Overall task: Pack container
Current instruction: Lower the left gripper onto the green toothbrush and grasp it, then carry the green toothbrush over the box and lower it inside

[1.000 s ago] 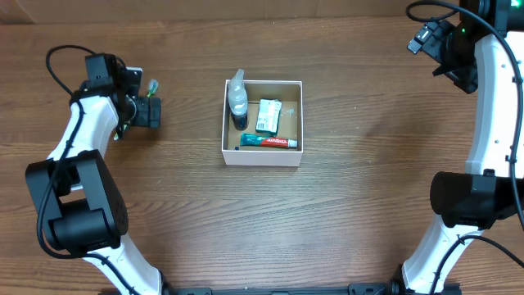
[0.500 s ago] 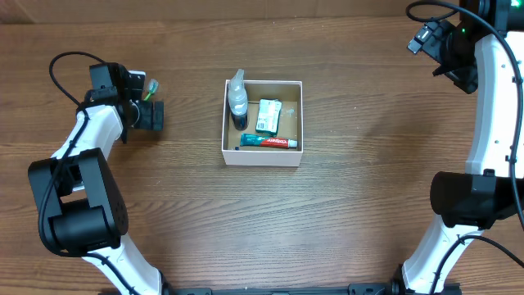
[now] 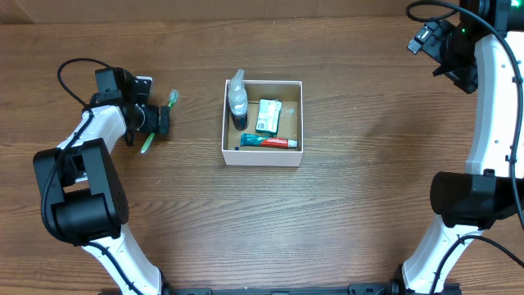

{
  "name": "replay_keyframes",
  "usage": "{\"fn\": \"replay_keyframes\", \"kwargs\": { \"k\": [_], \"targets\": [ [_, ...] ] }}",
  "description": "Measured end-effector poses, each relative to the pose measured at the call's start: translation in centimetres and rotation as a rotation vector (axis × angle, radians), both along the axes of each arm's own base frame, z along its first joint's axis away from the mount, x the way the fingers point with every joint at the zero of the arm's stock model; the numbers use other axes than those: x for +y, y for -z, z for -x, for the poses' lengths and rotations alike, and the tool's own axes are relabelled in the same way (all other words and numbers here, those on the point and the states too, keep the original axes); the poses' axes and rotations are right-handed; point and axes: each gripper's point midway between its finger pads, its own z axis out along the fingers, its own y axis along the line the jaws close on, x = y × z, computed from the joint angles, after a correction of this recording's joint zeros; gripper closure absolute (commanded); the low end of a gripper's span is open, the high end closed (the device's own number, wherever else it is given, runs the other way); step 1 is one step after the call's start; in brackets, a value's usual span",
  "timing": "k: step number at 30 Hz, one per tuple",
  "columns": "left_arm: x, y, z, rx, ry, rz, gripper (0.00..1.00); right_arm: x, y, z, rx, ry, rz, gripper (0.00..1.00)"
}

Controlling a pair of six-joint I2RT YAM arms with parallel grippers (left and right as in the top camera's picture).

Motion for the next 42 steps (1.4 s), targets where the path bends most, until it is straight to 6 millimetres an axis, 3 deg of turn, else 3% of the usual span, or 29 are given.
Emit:
{"fn": "replay_keyframes", "kwargs": {
  "k": [5, 7, 10, 14, 16, 17, 35, 38, 42],
  "targets": [
    [-0.1, 0.1, 0.3, 0.015, -0.003, 0.005, 0.1, 0.0, 0.0, 0.0, -0.001, 0.0, 0.0, 0.0],
    [-0.2, 0.1, 0.6, 0.029, -0.001, 0.012, 0.24, 0.0, 0.0, 0.0, 0.0, 0.0, 0.0, 0.0],
    [-0.6, 0.1, 1.0, 0.051, 0.005, 0.035, 0.54, 0.0, 0.0, 0.0, 0.0, -0.001, 0.0, 0.0],
    [-1.5, 0.1, 1.6, 0.079, 0.022, 0.082, 0.75, 0.0, 0.0, 0.0, 0.0, 0.0, 0.0, 0.0],
    [-2.0, 0.1, 1.9, 0.088, 0.025, 0.111, 0.93, 0.0, 0.0, 0.0, 0.0, 0.0, 0.001, 0.0],
    [-2.2, 0.1, 2.0, 0.092, 0.028, 0.124, 0.96, 0.0, 0.0, 0.0, 0.0, 0.0, 0.0, 0.0],
    [-5.7, -0.5, 4.3, 0.234, 0.009, 0.344, 0.96, 0.0, 0.0, 0.0, -0.001, 0.0, 0.0, 0.0],
    [-6.0, -2.6, 3.3, 0.238, 0.016, 0.373, 0.96, 0.0, 0.0, 0.0, 0.0, 0.0, 0.0, 0.0],
    [-6.3, -7.7, 0.9, 0.183, 0.041, 0.388, 0.96, 0.0, 0.0, 0.0, 0.0, 0.0, 0.0, 0.0]
  ]
}}
